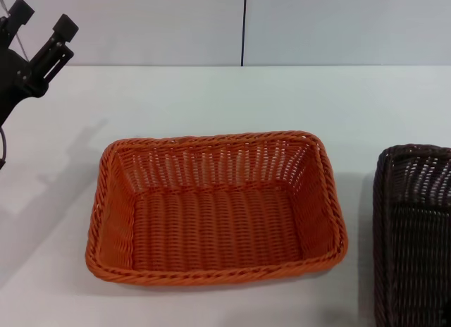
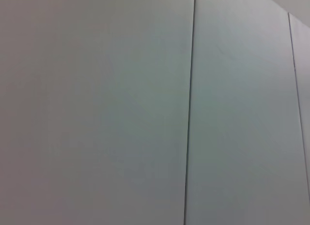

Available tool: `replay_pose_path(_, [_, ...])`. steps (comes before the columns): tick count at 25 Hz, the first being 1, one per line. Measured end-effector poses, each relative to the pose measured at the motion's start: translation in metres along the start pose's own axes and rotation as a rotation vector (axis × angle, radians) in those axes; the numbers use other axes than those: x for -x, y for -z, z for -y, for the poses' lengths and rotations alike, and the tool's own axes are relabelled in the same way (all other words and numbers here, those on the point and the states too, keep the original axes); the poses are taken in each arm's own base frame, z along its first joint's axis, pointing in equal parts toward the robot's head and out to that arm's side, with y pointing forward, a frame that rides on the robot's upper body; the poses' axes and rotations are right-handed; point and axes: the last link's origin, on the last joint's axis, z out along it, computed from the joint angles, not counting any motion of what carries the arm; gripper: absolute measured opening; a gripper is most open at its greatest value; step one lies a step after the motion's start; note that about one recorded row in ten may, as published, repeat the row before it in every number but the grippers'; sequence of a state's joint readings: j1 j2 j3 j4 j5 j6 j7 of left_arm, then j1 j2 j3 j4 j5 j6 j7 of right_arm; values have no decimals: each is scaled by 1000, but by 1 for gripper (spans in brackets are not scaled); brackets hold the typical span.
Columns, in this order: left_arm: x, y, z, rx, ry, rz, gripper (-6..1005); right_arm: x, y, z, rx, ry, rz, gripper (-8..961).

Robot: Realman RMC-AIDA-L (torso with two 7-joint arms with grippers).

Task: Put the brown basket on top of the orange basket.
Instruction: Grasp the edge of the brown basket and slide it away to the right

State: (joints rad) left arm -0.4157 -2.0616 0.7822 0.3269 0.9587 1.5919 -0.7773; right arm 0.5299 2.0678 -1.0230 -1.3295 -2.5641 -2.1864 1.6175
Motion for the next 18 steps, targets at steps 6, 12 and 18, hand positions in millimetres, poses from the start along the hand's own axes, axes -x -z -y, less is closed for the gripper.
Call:
replay_pose_path(6, [1,-1,0,-2,-1,4,823,3,1,0,2,14,35,519])
replay_pose_path(12, [2,-3,-1,4,1,7,822,-1,27,7,-110,-7,127,520])
replay_pose_path(18, [2,-4,-2,6,4,7,822,-11,73,20,-328,-55,207,522])
